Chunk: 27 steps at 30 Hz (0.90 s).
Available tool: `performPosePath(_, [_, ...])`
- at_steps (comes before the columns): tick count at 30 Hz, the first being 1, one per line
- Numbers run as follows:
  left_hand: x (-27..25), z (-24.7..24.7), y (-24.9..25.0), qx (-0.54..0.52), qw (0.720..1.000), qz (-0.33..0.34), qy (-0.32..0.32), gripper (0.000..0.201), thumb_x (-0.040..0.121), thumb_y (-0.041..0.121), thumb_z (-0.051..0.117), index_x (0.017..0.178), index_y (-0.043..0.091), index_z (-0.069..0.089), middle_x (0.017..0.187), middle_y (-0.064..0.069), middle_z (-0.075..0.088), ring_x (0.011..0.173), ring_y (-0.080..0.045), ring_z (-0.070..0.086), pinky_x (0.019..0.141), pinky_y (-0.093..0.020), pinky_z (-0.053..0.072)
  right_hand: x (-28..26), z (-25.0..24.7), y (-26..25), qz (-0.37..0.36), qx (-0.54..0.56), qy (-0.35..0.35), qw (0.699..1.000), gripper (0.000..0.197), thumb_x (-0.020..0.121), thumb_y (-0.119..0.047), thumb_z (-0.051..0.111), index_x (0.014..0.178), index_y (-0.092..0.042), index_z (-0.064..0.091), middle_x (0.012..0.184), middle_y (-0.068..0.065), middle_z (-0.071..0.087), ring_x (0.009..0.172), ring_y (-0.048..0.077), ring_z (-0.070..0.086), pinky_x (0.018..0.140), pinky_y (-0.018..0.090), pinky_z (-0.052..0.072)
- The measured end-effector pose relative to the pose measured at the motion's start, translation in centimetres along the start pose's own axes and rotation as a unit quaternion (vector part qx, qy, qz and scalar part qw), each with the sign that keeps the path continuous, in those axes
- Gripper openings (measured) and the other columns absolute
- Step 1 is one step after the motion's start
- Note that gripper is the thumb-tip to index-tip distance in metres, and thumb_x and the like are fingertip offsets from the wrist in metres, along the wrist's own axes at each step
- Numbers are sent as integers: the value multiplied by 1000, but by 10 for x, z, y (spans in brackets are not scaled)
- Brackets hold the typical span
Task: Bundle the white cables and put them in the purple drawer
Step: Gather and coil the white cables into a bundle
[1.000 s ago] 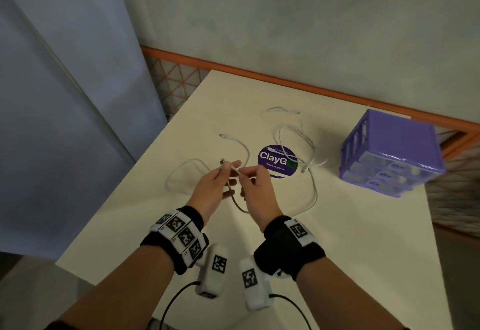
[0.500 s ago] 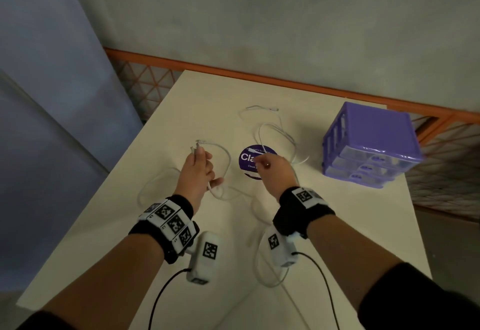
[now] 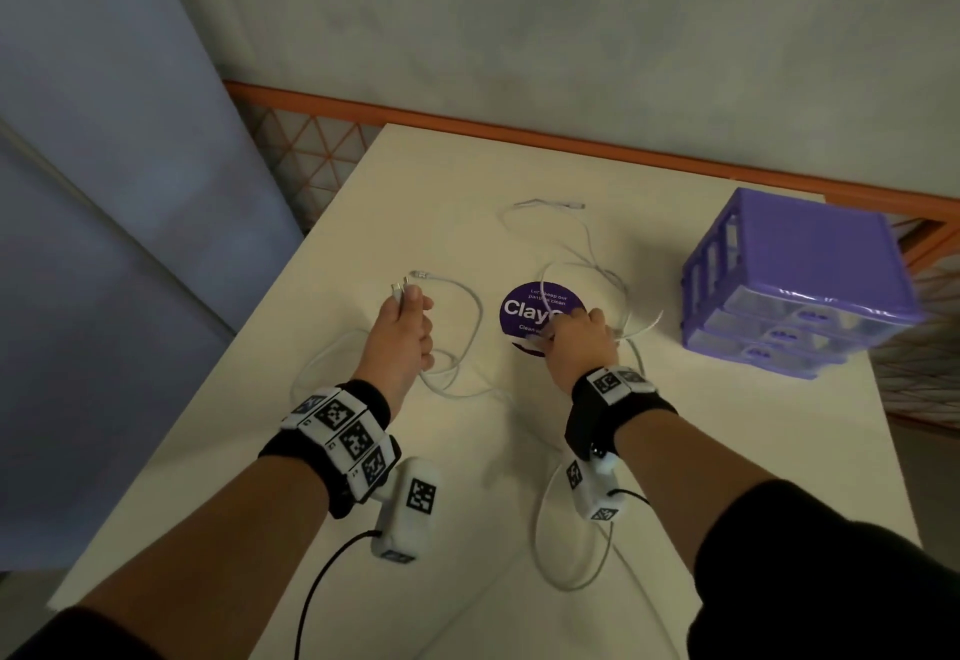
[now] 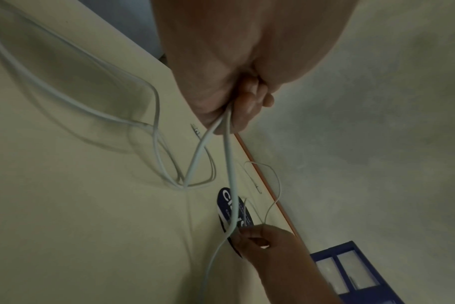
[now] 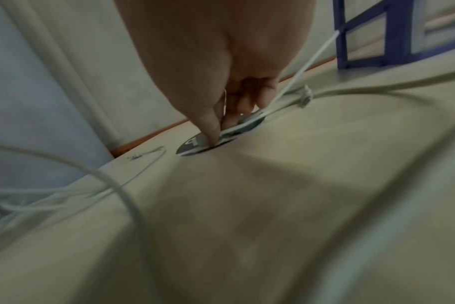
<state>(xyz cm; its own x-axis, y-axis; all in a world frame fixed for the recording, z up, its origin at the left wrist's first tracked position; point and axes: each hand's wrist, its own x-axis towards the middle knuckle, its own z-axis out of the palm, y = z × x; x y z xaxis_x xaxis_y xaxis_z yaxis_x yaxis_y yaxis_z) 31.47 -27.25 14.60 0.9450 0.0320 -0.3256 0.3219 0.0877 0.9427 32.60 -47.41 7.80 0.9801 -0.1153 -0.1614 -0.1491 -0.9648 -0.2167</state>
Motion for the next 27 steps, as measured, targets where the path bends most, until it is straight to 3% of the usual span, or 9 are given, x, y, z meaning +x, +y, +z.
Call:
performPosePath(4, [-3,1,-1,-13,1000,-2,5,27,99,39,35,82,20,45,59,5,30,35,0,30,35,-13,27,-37,12,-2,-26,17,25,999,29,94,-34,44,108,-16,61,112,6,64,111,30,45,95,41,36])
performPosePath(8, [-6,1,-1,-12,1000,-2,3,27,99,39,35,81,21,44,59,5,30,35,0,29,35,-14,26,-66,15,9,8,50,22,998,27,90,-36,48,106,-19,60,107,5,65,109,31,49,95,41,36])
performPosePath(11, [-8,0,-3,-17,1000,-6,2,28,99,38,35,80,21,44,59,4,30,34,0,28,34,-14,25,-81,13,15,19,182,36,982,31,85,-30,54,112,-15,58,113,7,56,107,28,52,96,40,42])
performPosePath(13, [-11,-1,-5,-14,1000,-7,-1,28,99,38,35,80,21,44,59,4,30,34,0,28,34,-14,25,-86,9,18,64,280,64,956,32,87,-19,51,118,-10,53,122,9,45,105,29,56,89,37,48])
performPosePath(15, [-14,-3,-7,-2,1000,-5,-7,28,99,39,34,80,21,44,59,5,31,36,0,28,35,-14,25,-86,7,24,136,303,82,940,36,90,-12,50,125,-8,49,131,12,39,105,33,58,84,33,46])
performPosePath(18, [-21,-6,-10,13,1000,-5,-18,27,99,39,34,82,21,45,60,5,31,40,-3,27,38,-15,25,-80,4,31,225,281,46,932,48,87,-17,53,133,-8,42,136,15,36,109,42,57,87,40,46])
performPosePath(21, [-25,-9,-13,16,1000,-5,-24,27,99,39,34,83,20,45,60,5,31,40,-2,27,37,-15,25,-75,0,37,259,264,-4,929,56,86,-27,58,135,-8,39,137,16,42,115,40,55,91,42,45])
performPosePath(23, [-28,-11,-15,17,1000,-5,-25,28,99,38,33,83,19,45,60,4,31,38,-1,27,36,-15,25,-78,-5,38,252,274,-20,928,50,87,-36,56,130,-12,44,132,15,52,116,36,56,93,40,44])
performPosePath(27, [-33,-14,-17,19,999,-12,-30,28,99,38,33,83,18,45,61,4,32,38,-1,27,36,-14,24,-99,-2,23,118,159,-68,978,45,86,-60,44,116,-29,56,116,3,59,108,29,58,91,38,47])
